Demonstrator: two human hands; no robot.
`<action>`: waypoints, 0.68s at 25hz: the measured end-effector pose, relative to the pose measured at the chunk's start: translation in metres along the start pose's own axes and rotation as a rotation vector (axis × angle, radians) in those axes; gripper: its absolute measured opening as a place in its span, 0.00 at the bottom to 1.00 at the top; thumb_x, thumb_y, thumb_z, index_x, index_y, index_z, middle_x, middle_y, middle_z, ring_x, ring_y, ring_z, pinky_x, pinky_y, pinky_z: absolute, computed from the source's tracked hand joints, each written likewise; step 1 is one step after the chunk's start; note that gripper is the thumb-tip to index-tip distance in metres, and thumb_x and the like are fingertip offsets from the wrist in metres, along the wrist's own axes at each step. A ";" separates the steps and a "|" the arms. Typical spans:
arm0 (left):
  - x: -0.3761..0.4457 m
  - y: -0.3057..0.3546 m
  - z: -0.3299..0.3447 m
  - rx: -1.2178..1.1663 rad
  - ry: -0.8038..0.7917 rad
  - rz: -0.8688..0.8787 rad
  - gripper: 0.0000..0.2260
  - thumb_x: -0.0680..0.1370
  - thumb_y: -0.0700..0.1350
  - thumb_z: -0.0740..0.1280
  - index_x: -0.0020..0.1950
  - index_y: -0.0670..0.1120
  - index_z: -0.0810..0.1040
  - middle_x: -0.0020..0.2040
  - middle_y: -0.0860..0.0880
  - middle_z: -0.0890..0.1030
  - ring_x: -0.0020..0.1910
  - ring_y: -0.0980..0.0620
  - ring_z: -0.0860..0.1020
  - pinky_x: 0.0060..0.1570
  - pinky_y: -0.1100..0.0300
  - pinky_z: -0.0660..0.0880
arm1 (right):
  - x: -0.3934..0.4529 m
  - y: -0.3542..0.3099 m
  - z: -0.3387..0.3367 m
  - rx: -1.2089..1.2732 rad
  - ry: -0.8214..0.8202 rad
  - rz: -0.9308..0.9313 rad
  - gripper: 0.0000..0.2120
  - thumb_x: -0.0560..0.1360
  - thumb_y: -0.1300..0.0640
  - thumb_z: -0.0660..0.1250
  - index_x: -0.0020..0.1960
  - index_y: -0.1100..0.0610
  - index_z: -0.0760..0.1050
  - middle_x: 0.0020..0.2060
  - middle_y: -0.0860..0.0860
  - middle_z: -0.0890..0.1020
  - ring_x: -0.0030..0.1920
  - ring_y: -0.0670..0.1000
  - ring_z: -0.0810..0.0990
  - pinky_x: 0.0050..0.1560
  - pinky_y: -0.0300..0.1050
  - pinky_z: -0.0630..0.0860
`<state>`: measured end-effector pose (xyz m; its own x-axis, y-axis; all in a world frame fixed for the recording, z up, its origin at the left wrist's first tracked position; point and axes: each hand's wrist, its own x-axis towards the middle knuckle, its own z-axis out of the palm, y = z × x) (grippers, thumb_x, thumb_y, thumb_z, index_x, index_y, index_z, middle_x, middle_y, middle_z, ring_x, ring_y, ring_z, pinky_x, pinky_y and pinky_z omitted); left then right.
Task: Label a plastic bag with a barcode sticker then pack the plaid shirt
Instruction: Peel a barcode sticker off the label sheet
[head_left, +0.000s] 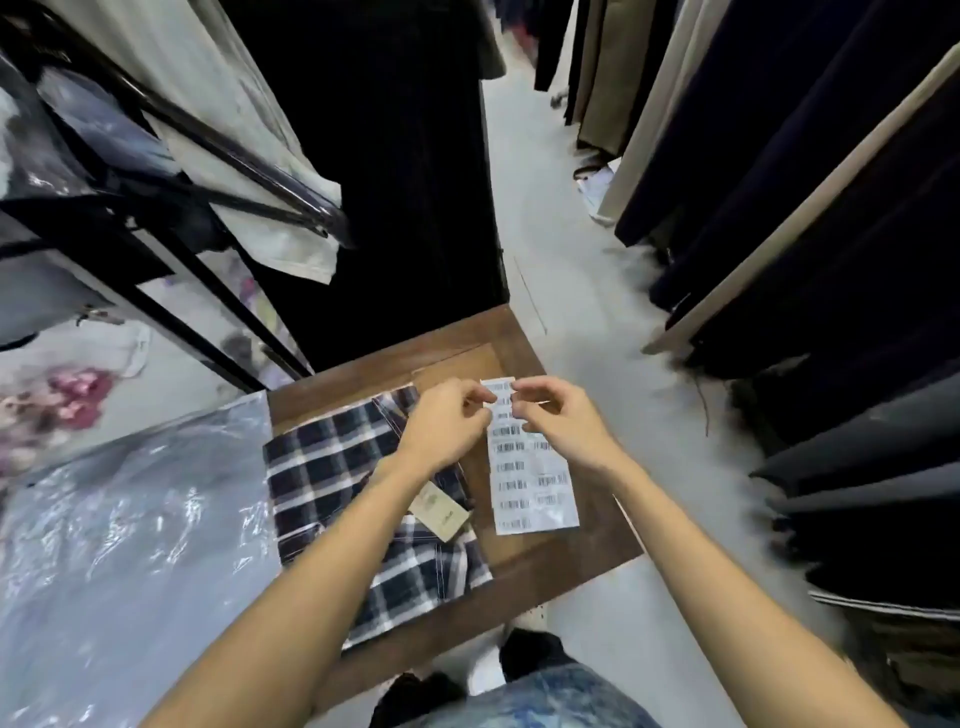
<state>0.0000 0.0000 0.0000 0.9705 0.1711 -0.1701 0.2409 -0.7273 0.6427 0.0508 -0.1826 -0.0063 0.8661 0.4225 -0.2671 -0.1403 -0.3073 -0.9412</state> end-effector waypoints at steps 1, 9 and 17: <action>0.003 -0.001 0.006 0.048 -0.042 0.014 0.13 0.77 0.45 0.67 0.60 0.50 0.83 0.58 0.49 0.83 0.57 0.51 0.80 0.61 0.51 0.77 | 0.004 0.006 0.001 -0.076 0.000 0.006 0.12 0.77 0.59 0.72 0.60 0.54 0.81 0.53 0.48 0.86 0.54 0.49 0.84 0.58 0.50 0.82; 0.021 -0.011 0.054 0.310 -0.233 0.132 0.19 0.81 0.42 0.65 0.73 0.45 0.75 0.68 0.47 0.76 0.66 0.44 0.73 0.69 0.46 0.70 | 0.018 0.052 0.005 -0.579 0.027 0.034 0.18 0.73 0.62 0.73 0.63 0.58 0.81 0.55 0.55 0.79 0.53 0.54 0.83 0.61 0.40 0.74; 0.024 -0.017 0.064 0.424 -0.254 0.227 0.17 0.82 0.50 0.66 0.71 0.50 0.78 0.61 0.47 0.77 0.63 0.44 0.74 0.62 0.47 0.72 | 0.021 0.061 -0.002 -0.487 0.057 0.074 0.21 0.69 0.59 0.80 0.61 0.57 0.82 0.51 0.51 0.77 0.41 0.43 0.78 0.48 0.23 0.73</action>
<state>0.0178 -0.0258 -0.0630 0.9509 -0.1498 -0.2709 -0.0524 -0.9404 0.3360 0.0613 -0.1945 -0.0693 0.8892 0.3410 -0.3050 0.0260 -0.7032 -0.7105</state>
